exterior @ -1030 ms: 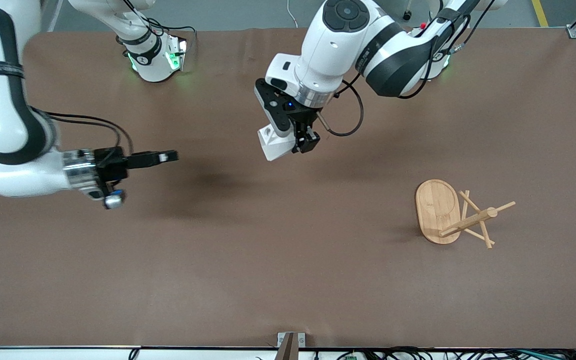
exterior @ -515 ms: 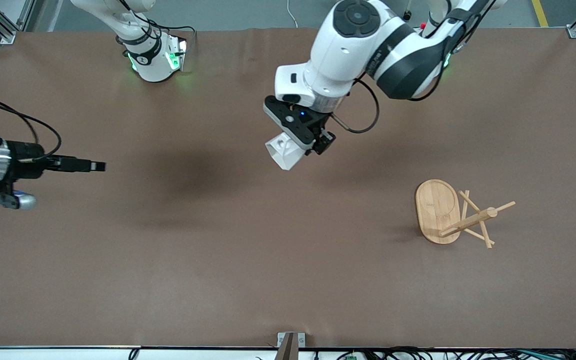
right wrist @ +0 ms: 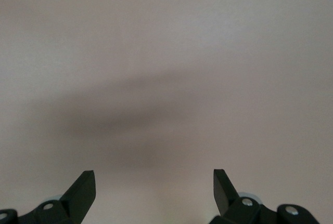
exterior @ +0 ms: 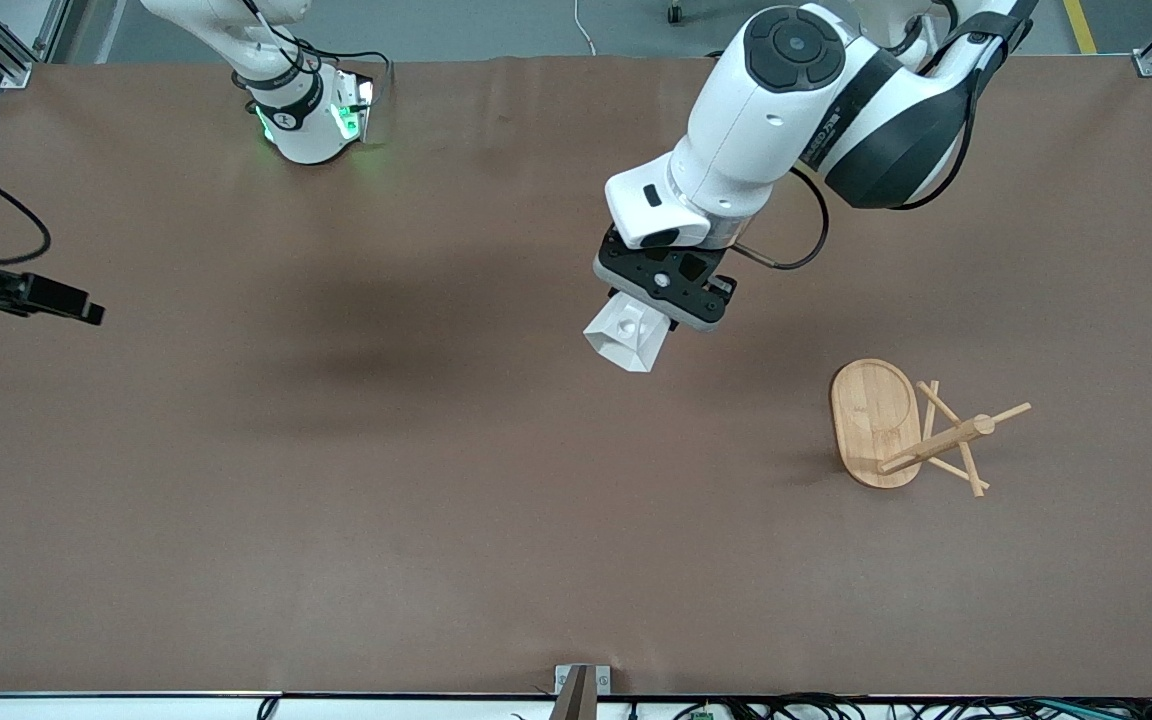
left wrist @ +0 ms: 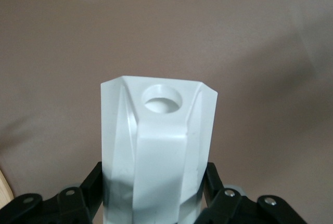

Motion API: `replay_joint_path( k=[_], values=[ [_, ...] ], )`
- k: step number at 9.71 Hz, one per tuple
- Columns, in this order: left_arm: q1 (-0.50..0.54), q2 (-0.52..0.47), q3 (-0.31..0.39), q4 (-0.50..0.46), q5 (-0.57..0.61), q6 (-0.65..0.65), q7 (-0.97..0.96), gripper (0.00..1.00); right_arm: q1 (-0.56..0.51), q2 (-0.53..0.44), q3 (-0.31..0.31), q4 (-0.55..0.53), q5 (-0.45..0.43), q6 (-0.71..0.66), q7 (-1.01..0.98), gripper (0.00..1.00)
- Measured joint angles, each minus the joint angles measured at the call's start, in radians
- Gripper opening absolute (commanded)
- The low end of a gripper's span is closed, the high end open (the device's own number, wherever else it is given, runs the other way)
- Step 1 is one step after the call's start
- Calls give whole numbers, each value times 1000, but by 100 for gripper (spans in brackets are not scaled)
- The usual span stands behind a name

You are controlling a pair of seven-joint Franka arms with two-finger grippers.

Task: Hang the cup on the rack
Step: 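Carry the cup with the left gripper toward the wooden rack, then lower the cup handle hole onto a rack peg with the left gripper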

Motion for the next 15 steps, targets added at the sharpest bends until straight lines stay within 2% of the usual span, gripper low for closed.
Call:
replay_joint_path(
  k=[2, 4, 6, 9, 11, 13, 15],
  values=[
    [23, -14, 16, -3, 4, -16, -46, 1, 2, -64, 4, 38, -8, -92, 0, 100],
    [16, -60, 114, -57, -13, -46, -57, 1, 1, -92, 1, 100, -24, -156, 0, 100],
    [12, -124, 192, -160, -100, -45, -29, 1, 1, -92, 0, 106, -55, -156, 0, 100],
    [18, -255, 285, -375, -248, 53, 162, 1, 1, -87, 1, 106, -57, -155, 0, 100],
    [38, -327, 344, -507, -298, 86, 298, 1, 2, -87, 3, 106, -57, -155, 0, 100],
    [44, -368, 408, -604, -305, 105, 393, 1, 2, -87, 3, 106, -58, -155, 0, 100],
    [44, -373, 474, -638, -361, 117, 491, 1, 1, -86, 3, 106, -62, -155, 0, 100]
  ],
)
